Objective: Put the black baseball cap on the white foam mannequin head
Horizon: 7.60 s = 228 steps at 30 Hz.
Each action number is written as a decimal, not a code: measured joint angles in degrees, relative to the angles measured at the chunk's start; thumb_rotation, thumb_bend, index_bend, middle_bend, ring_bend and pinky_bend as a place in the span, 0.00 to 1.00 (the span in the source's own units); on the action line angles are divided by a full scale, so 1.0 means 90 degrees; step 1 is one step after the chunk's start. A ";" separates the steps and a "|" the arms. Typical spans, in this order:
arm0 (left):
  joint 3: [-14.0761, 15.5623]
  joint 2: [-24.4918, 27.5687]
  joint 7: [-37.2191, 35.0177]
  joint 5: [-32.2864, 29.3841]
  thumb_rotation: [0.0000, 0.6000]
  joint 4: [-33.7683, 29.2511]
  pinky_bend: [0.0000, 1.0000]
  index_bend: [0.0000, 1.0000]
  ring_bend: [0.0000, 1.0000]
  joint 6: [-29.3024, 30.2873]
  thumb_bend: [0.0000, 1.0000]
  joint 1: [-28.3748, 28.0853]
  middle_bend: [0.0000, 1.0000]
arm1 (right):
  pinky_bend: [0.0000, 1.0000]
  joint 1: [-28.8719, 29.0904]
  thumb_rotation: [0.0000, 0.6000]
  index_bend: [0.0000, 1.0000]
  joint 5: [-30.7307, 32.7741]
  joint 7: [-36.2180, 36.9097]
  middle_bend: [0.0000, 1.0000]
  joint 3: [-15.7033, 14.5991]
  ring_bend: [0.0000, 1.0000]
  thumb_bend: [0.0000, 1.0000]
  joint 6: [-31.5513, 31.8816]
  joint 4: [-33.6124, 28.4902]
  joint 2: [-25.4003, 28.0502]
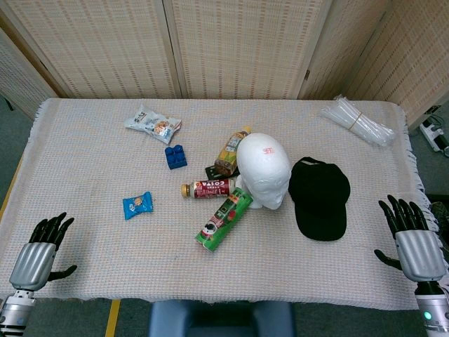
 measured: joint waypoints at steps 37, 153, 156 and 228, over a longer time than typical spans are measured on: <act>0.0187 0.0332 -0.0838 0.0469 1.00 -0.0372 0.05 0.00 0.00 0.0055 0.10 -0.0055 0.00 | 0.00 0.0104 1.00 0.43 -0.0501 0.2535 0.00 0.0110 0.00 0.10 0.0876 0.6030 -0.3885; -0.0060 0.0554 -0.1174 0.0356 1.00 -0.0481 0.05 0.00 0.00 0.0501 0.10 0.0138 0.00 | 0.00 0.3748 1.00 0.87 0.1416 0.2816 0.22 0.2568 0.00 0.42 0.2388 0.7032 -0.4561; -0.0056 0.0526 -0.1112 0.0329 1.00 -0.0447 0.05 0.00 0.00 0.0456 0.10 0.0129 0.00 | 0.00 0.4014 1.00 0.87 0.1359 0.2392 0.22 0.2639 0.00 0.42 0.2388 0.6668 -0.4388; -0.0098 0.0576 -0.1119 0.0239 1.00 -0.0516 0.05 0.01 0.00 0.0407 0.10 0.0121 0.00 | 0.00 0.2683 1.00 0.88 -0.0508 0.2260 0.23 0.0639 0.00 0.39 0.3026 0.6523 -0.5495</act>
